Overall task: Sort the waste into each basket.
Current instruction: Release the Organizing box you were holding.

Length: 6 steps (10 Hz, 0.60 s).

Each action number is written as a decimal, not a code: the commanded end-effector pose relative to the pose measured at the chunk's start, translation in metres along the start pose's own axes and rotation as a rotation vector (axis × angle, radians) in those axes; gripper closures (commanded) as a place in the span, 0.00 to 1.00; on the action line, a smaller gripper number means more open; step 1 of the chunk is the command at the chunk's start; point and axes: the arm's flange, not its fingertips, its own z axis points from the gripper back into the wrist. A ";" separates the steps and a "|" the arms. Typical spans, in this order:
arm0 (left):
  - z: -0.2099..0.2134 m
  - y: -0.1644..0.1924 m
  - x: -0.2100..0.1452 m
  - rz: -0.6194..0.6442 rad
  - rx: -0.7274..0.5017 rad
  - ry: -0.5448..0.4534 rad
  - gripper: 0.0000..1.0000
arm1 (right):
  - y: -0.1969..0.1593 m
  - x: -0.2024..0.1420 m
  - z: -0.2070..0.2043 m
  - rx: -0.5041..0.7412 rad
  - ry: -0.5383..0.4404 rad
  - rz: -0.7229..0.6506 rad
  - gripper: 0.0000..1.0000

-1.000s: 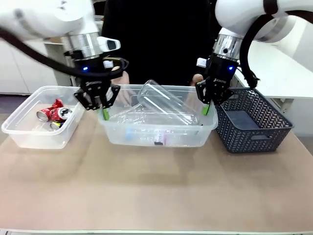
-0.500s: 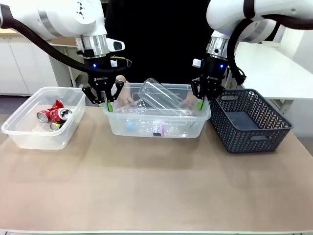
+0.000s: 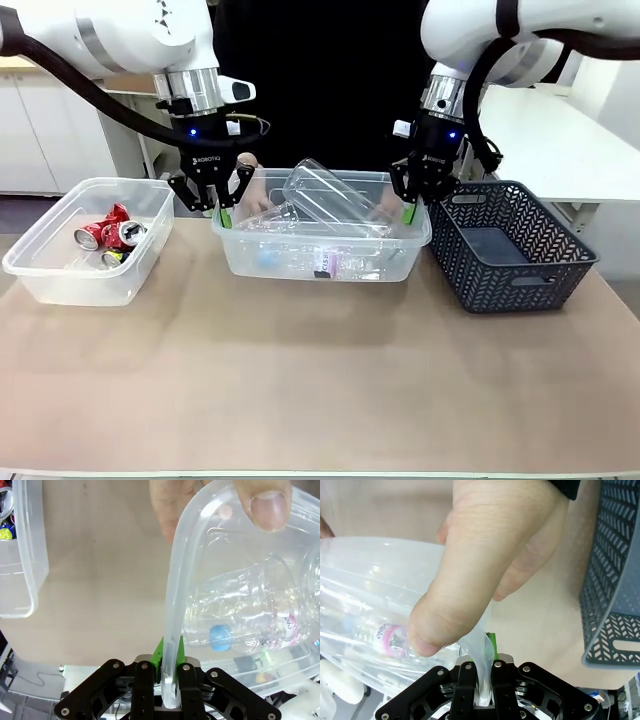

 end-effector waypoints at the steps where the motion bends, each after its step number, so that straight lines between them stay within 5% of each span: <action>1: 0.001 0.003 -0.003 0.003 0.004 -0.006 0.93 | 0.003 -0.005 0.003 0.002 -0.001 0.005 0.96; 6: 0.001 0.003 -0.003 0.003 0.004 -0.006 0.93 | 0.003 -0.005 0.003 0.002 -0.001 0.005 0.96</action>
